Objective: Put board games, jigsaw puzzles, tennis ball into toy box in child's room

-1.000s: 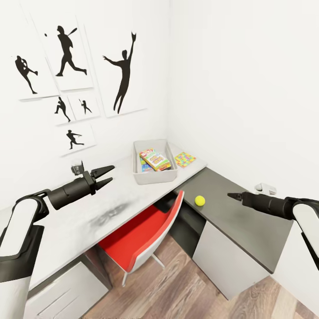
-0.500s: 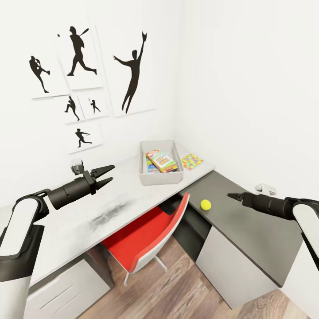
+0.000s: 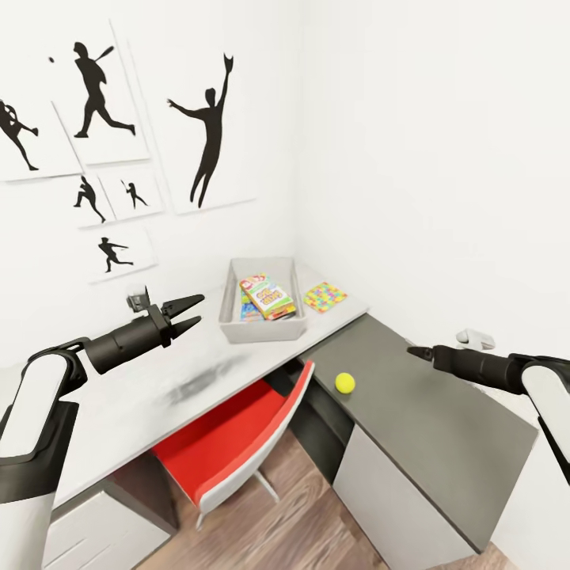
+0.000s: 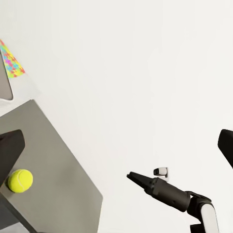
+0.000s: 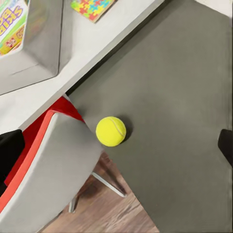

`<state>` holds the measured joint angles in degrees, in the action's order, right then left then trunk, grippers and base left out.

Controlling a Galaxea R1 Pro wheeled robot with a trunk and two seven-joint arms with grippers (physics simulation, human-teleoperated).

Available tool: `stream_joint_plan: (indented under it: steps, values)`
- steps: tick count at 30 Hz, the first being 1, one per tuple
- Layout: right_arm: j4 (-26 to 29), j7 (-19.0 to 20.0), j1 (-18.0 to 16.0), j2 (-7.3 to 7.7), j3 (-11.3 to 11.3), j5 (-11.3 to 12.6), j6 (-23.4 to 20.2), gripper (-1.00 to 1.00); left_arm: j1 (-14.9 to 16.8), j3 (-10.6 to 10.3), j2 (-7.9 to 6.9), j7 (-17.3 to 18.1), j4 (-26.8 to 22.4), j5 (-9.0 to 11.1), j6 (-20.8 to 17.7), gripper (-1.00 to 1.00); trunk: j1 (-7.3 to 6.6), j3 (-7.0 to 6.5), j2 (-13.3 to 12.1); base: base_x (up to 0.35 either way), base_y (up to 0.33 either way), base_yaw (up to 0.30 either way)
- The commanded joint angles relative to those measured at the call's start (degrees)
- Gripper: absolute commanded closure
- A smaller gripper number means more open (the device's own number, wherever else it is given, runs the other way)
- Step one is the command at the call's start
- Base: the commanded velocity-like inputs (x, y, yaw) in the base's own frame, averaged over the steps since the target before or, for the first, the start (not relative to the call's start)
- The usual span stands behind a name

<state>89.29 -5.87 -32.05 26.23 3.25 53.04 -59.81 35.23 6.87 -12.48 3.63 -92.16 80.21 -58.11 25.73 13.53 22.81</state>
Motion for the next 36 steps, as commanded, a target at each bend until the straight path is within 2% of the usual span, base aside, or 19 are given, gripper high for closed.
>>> stream_joint_plan:
  steps: [1, 14, 29, 36]
  values:
    - [0.0, -0.6, 0.0, -0.01, 0.0, 0.2, -0.2, -1.0, 0.1, 0.1, 0.0, 0.4, 0.0, -0.4, -0.2, -1.0, 0.06, 0.11, 0.1, 0.26, -0.214, 0.001]
    - [0.0, -0.5, 0.1, 0.0, -0.1, -0.5, -0.2, -1.0, 0.2, 0.1, 0.06, 0.4, 0.0, -0.4, -0.2, -1.0, 0.06, 0.11, 0.1, 0.247, -0.09, 0.018]
    - [-0.2, -0.4, 0.1, 0.04, -0.1, -0.6, 1.2, -1.0, 0.3, 0.1, 0.08, 0.5, 0.0, -0.4, -0.2, -1.0, 0.06, 0.14, 0.1, 0.044, -0.009, 0.21]
    - [-0.3, -0.4, 0.1, 0.04, -0.1, -0.6, 1.3, -1.0, 0.4, 0.1, 0.07, 0.5, 0.0, -0.4, -0.2, -1.0, 0.06, 0.31, 0.1, 0.014, 0.006, 0.074]
